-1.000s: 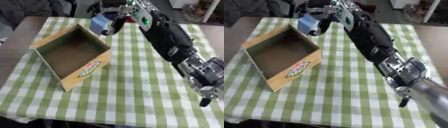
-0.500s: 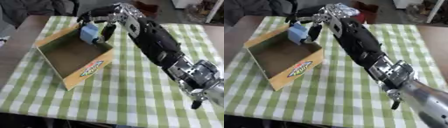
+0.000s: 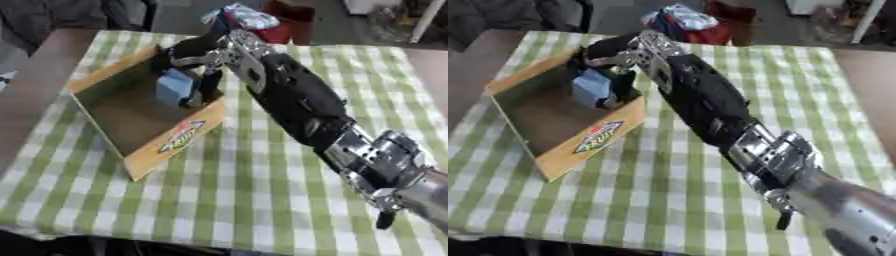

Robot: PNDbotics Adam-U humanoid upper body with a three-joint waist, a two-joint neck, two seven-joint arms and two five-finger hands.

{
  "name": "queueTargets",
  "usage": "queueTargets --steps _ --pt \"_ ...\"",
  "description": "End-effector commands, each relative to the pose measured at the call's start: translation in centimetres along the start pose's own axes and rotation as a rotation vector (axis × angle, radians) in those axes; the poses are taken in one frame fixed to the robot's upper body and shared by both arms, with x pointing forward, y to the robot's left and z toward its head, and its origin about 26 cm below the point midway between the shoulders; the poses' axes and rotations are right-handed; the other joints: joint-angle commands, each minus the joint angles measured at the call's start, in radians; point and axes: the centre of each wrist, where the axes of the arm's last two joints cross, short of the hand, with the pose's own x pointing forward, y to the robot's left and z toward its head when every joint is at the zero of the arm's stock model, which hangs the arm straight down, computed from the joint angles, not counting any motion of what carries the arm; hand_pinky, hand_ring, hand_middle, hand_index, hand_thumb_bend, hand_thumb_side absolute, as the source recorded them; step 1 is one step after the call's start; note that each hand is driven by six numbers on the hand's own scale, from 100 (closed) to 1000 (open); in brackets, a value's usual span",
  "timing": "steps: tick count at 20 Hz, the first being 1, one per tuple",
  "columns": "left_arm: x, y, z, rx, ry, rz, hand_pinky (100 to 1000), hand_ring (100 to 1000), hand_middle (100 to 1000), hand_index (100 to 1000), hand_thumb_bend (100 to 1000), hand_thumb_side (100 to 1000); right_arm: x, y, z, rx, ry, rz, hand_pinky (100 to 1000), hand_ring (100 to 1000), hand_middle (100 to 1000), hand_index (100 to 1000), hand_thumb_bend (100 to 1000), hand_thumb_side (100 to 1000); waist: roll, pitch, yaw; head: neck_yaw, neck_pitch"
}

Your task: Pick up objects on the table and place them in the box.

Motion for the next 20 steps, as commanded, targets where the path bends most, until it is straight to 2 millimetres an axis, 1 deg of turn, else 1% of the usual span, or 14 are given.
queueTargets --steps 1,2,3,4,5,7,9,12,14,15,16,20 --pt "0.7 0.0 -0.5 -0.002 -0.036 0.001 651 559 655 726 100 653 -0.1 -1.1 0.4 0.081 -0.066 0.111 923 1000 955 967 347 333 0.005 -0.011 -0.003 0.000 0.005" --pt "0.7 0.0 -0.5 -0.002 -0.036 0.001 651 559 655 726 100 653 -0.1 -1.2 0.5 0.079 -0.067 0.123 923 1000 955 972 359 339 0.005 -0.011 -0.004 0.001 0.005" --pt "0.7 0.0 -0.5 -0.002 -0.035 0.000 651 558 655 726 100 654 -0.1 -1.3 0.5 0.075 -0.068 0.133 923 1000 951 1000 450 391 0.005 -0.012 -0.005 0.001 0.005" --pt "0.7 0.0 -0.5 -0.002 -0.035 0.000 651 558 655 726 100 654 -0.1 -1.3 0.6 0.069 -0.069 0.141 923 1000 951 1000 450 391 0.005 -0.012 -0.005 0.002 0.005" --pt "0.7 0.0 -0.5 -0.002 -0.034 -0.001 651 558 655 725 100 654 -0.1 -1.4 0.7 0.059 -0.069 0.146 922 1000 950 1000 512 435 0.006 -0.012 -0.006 0.002 0.005" --pt "0.7 0.0 -0.5 0.000 -0.034 -0.001 651 558 655 725 100 654 -0.2 -1.5 0.8 0.036 -0.071 0.152 919 999 948 1000 549 460 0.006 -0.013 -0.008 0.004 0.005" --pt "0.7 0.0 -0.5 0.000 -0.034 -0.002 651 558 655 725 100 653 -0.4 -1.6 1.0 0.008 -0.070 0.156 918 995 946 1000 557 472 0.006 -0.013 -0.009 0.005 0.005" --pt "0.7 0.1 -0.4 0.000 -0.035 -0.002 651 558 655 725 100 653 -0.6 -2.1 1.5 -0.044 -0.062 0.163 913 988 942 1000 542 469 0.006 -0.015 -0.012 0.007 0.005" --pt "0.7 0.1 -0.4 0.001 -0.035 -0.003 651 558 656 725 100 653 -1.0 -2.6 2.2 -0.102 -0.050 0.161 902 977 933 1000 526 460 0.007 -0.017 -0.014 0.009 0.005" --pt "0.7 0.1 -0.4 0.001 -0.034 -0.004 651 557 656 725 100 653 -1.3 -2.9 2.7 -0.140 -0.042 0.156 893 976 931 1000 495 460 0.008 -0.018 -0.017 0.010 0.005" --pt "0.6 0.2 -0.4 0.002 -0.032 -0.005 651 557 656 725 100 653 -1.7 -3.2 3.3 -0.185 -0.032 0.146 886 975 929 1000 483 462 0.008 -0.019 -0.019 0.011 0.005" --pt "0.6 0.4 -0.2 0.005 -0.027 -0.012 651 557 656 725 100 653 -3.5 -4.2 6.2 -0.421 0.014 0.027 837 994 936 998 328 461 0.009 -0.025 -0.034 0.022 0.005"
